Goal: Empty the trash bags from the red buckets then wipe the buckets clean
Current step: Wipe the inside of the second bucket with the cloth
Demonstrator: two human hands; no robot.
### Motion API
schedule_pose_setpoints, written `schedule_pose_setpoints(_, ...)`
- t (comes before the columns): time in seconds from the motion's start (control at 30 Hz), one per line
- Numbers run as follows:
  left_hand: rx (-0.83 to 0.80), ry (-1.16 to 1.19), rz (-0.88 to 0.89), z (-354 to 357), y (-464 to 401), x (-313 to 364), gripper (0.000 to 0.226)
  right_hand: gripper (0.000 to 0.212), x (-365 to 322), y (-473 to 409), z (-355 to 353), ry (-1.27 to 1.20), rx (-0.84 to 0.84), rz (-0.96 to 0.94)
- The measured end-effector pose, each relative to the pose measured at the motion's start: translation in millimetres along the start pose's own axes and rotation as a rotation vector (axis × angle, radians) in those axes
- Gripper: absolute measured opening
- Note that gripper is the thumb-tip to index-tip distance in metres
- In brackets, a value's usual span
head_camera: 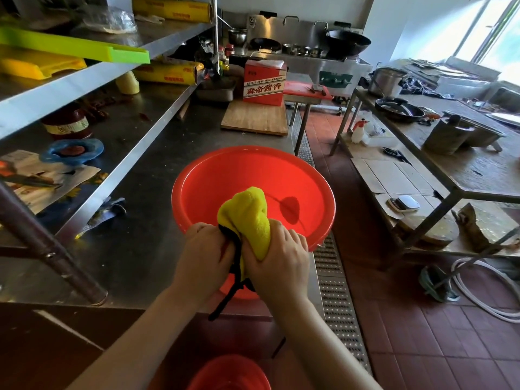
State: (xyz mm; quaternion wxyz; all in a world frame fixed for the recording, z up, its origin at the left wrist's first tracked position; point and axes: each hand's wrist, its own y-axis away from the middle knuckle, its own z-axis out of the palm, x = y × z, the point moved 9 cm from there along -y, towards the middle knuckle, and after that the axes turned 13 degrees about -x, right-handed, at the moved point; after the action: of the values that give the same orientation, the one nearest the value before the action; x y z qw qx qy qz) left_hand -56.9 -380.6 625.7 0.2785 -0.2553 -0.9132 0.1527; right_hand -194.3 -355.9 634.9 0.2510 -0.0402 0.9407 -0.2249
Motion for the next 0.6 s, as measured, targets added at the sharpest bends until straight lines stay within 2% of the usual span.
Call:
schedule_pose_setpoints(0.17,0.005,-0.041,0.048,-1.6,-1.7,3.5,0.026,0.048,1.1,2.1,-0.9,-0.008,-0.035,-0.080)
schedule_pose_setpoints(0.27,-0.006,0.019,0.016,-1.5,-5.6,-8.6,0.024,0.049,0.4,-0.9,-1.2,-0.001,-0.074,-0.135)
schedule_pose_setpoints(0.37,-0.017,0.067,-0.030,-2.5,-11.4,-25.6,0.033,0.049,3.8,-3.6,-5.7,0.009,-0.066,-0.177)
schedule_pose_setpoints(0.47,-0.035,0.015,0.000,-3.7,-18.1,-33.2,0.044,0.046,17.0,-5.1,-8.8,-0.007,-0.073,-0.207)
schedule_pose_setpoints(0.6,-0.067,0.057,-0.001,-4.7,-25.0,-42.5,0.049,0.045,38.9,-8.9,-13.6,-0.029,-0.092,-0.227)
